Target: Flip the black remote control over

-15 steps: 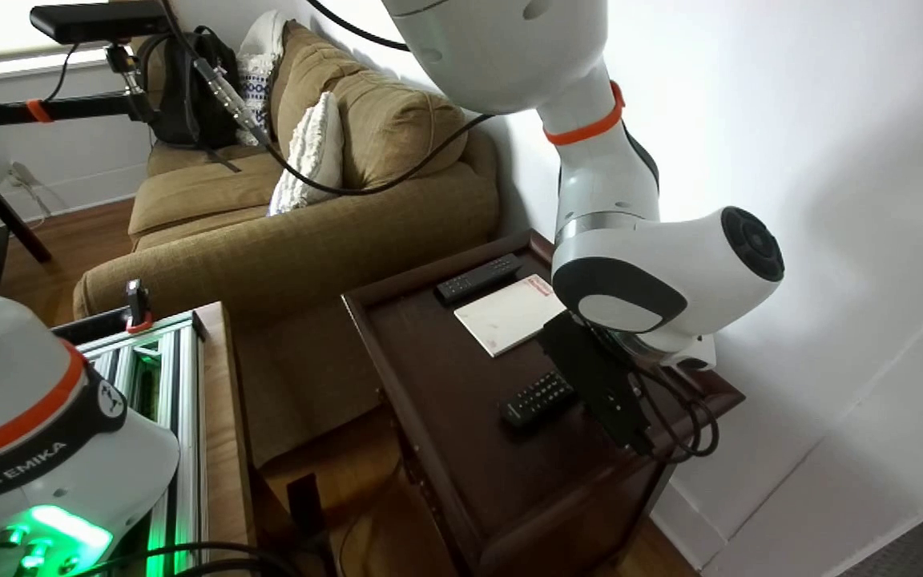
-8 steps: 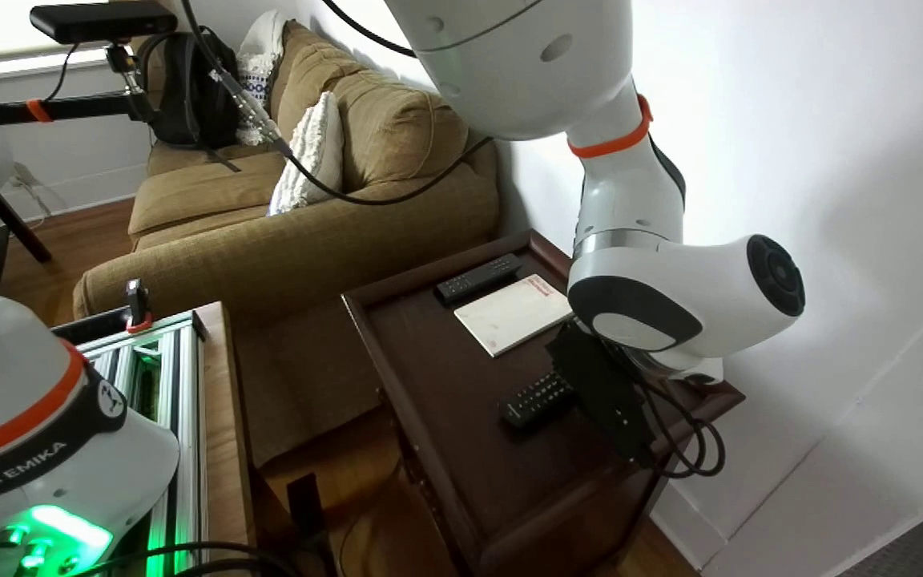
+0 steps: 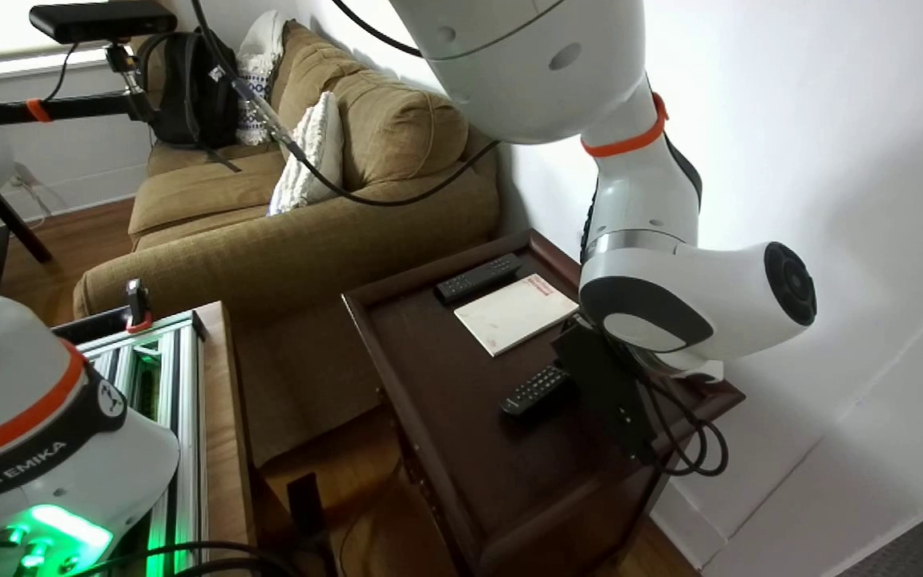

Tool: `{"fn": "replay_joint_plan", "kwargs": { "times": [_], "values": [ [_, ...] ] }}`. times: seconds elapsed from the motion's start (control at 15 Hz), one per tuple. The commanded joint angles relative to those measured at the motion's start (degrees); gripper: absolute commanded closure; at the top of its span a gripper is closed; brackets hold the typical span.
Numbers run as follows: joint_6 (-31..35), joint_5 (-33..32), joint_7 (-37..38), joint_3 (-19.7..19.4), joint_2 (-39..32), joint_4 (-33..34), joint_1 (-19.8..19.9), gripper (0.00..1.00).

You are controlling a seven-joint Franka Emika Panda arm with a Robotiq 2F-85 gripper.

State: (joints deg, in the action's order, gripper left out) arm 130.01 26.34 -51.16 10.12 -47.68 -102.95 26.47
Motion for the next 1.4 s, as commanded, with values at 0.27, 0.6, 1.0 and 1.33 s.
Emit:
{"fn": "replay_joint_plan", "kwargs": {
  "times": [0.27, 0.6, 1.0, 1.33],
  "values": [
    [2.8, -3.8, 6.2, -4.1, 4.0, -3.0, -6.7, 0.90],
    [8.0, -14.3, 20.4, -9.4, 7.1, -5.6, -15.4, 0.90],
    [16.7, -31.3, 38.6, -16.3, 7.5, -8.7, -25.9, 0.90],
    [24.5, -45.6, 55.9, -26.6, 6.5, -12.1, -37.3, 0.90]
  ]
}}
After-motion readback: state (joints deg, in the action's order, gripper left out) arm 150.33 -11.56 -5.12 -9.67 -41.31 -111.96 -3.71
